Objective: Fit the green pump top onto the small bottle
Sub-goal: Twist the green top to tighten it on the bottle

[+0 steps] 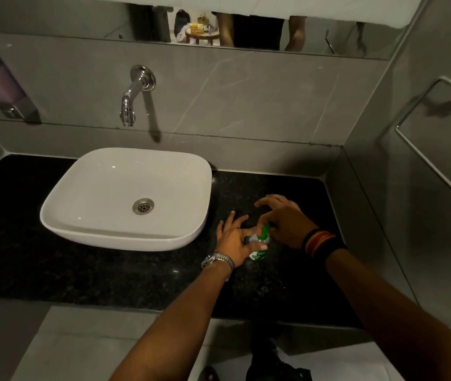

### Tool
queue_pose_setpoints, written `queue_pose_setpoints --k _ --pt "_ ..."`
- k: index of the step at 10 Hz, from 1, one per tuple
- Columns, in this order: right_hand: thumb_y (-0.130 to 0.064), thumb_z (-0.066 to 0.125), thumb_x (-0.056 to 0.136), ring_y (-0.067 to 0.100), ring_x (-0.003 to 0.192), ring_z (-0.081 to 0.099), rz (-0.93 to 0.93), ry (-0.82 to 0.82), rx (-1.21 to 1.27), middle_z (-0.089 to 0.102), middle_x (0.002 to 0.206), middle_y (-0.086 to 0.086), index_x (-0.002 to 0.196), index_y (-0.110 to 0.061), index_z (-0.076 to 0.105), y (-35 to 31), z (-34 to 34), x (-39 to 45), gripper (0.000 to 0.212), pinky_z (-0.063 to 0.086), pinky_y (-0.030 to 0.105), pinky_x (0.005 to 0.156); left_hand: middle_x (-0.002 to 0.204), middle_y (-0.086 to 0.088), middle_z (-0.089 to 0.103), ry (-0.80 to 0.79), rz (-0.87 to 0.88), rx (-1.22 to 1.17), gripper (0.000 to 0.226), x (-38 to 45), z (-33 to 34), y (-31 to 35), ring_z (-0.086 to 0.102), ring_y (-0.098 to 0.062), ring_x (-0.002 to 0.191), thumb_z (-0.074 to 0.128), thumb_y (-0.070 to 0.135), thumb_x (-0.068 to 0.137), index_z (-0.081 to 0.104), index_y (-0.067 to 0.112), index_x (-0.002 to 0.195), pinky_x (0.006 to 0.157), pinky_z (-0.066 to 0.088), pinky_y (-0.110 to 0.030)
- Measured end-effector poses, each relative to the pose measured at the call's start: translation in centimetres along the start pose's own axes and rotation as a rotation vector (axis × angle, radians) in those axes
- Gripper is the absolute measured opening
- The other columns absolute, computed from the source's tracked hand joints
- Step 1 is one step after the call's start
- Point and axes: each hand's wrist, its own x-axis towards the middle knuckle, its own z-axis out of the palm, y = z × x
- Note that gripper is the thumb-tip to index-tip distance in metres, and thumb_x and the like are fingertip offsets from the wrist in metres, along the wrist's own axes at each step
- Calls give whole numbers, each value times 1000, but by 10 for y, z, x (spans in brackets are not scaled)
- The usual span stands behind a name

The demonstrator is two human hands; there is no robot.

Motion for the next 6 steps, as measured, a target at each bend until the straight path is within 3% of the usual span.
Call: queue_pose_setpoints --k 4,5,6 --pt "-5 64 82 18 148 24 -20 19 53 43 150 -14 81 -35 76 0 0 -2 33 19 49 120 158 7 35 -30 -19 55 47 1 -7 7 1 -19 152 70 68 72 70 46 113 117 -12 -48" --pt "-7 64 84 19 148 23 -12 12 67 39 154 -13 90 -35 77 -2 0 -3 32 19 49 121 157 7 35 -56 -43 87 54 1 -10 12 2 -20 152 70 72 68 69 46 116 117 -12 -49" --pt "-8 62 84 20 150 20 -8 20 36 32 159 -12 119 -41 70 -1 -9 -9 48 17 49 122 159 3 32 -107 -29 212 89 3 -23 14 5 -24 152 70 78 61 50 43 139 117 -11 -51"
